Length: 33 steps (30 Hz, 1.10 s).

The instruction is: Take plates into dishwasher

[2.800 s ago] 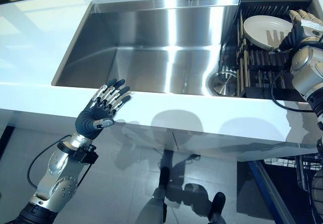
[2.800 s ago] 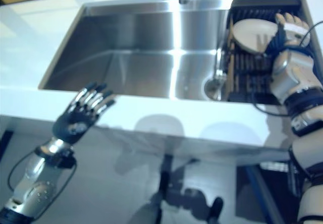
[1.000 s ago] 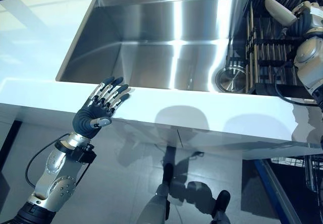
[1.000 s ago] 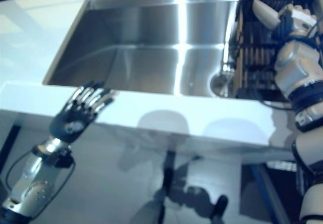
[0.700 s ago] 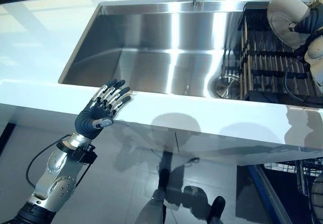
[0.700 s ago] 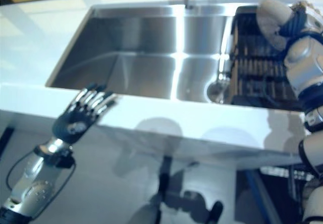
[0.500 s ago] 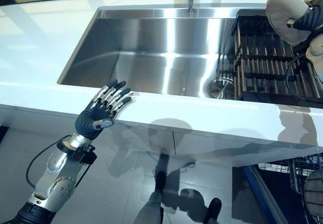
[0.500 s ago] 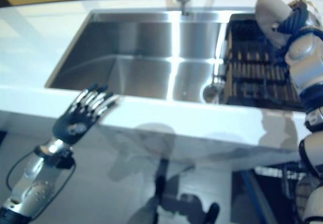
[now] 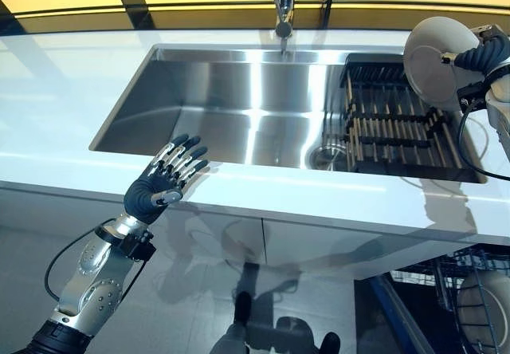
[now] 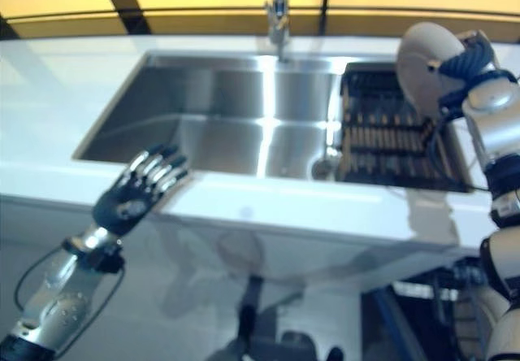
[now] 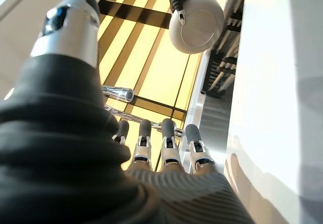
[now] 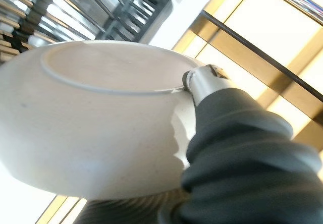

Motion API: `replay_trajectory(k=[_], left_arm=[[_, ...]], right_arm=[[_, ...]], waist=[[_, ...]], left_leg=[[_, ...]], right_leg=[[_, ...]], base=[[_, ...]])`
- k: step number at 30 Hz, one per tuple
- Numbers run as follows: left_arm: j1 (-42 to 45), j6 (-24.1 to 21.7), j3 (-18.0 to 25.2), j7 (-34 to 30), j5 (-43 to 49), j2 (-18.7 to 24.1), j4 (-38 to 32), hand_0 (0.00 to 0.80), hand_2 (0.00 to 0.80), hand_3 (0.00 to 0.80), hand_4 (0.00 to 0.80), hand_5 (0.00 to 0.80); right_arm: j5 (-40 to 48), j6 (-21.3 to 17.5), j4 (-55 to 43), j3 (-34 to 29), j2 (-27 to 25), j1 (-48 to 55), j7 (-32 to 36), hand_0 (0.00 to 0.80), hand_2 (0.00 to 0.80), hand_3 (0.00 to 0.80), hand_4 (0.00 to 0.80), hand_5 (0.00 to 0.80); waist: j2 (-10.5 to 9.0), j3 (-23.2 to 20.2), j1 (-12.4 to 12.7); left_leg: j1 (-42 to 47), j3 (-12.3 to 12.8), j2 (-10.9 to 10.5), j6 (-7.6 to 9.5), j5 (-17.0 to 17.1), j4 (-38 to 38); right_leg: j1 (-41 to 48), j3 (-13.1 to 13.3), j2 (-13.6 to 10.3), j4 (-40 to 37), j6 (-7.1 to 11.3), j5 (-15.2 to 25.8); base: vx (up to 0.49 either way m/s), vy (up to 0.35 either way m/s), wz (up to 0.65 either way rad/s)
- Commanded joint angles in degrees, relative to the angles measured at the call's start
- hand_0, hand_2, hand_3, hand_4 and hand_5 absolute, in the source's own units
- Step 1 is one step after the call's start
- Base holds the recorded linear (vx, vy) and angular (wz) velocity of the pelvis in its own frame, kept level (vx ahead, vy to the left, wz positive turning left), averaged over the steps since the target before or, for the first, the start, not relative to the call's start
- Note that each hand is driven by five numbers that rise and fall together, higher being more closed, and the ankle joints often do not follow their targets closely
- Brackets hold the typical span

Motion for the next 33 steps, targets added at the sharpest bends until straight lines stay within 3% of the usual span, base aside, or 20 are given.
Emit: replay_trajectory(k=[1, 16, 26, 33], left_arm=[[0.88, -1.18, -1.13, -0.15, 2.95, -1.9, 0.84, 0.0, 0.0, 0.0, 0.0, 0.0], [-0.8, 0.67, -1.41, 5.56, 10.33, -6.15, 10.07, 0.0, 0.0, 0.0, 0.0, 0.0], [-1.59, 1.16, 1.96, 7.57, 13.99, -7.66, 15.03, 0.0, 0.0, 0.0, 0.0, 0.0], [-1.81, 3.0, 4.35, 8.76, 15.59, -8.38, 17.12, 0.0, 0.0, 0.0, 0.0, 0.0]], right_arm=[[1.96, -1.11, -2.64, 1.17, -2.53, 0.76, 0.94, 0.8, 0.8, 0.8, 0.8, 0.8], [2.33, 5.82, -7.13, -3.74, -5.25, 10.83, 11.57, 0.8, 0.8, 0.8, 0.8, 0.8], [1.34, 7.98, -18.05, -14.19, -6.64, 25.85, 14.87, 0.8, 0.8, 0.8, 0.8, 0.8], [-0.57, 7.26, -23.18, -22.07, -5.37, 37.67, 17.05, 0.8, 0.8, 0.8, 0.8, 0.8]], waist=[[-3.85, -5.63, 0.01], [-6.64, -12.0, -4.71], [-7.48, -13.69, -9.01], [-7.54, -13.58, -11.07]], left_leg=[[6.04, 4.17, 3.59, -1.54, -4.65, -0.17], [11.55, 7.41, 4.64, -1.64, -6.44, -0.17], [13.96, 10.17, 4.84, -1.43, -7.46, -0.17], [15.02, 11.29, 4.81, -1.17, -8.04, -0.17]], right_leg=[[-0.87, 1.68, -3.06, 0.05, 1.62, 2.92], [2.39, 5.39, -2.6, -0.21, 1.7, 2.32], [2.82, 8.64, -2.04, -0.21, 1.91, 2.11], [2.93, 10.06, -1.93, -0.21, 2.12, 1.97]], base=[[0.045, 0.02, -0.09], [0.051, 0.04, -0.14], [0.007, 0.023, -0.2], [-0.037, -0.003, -0.16]])
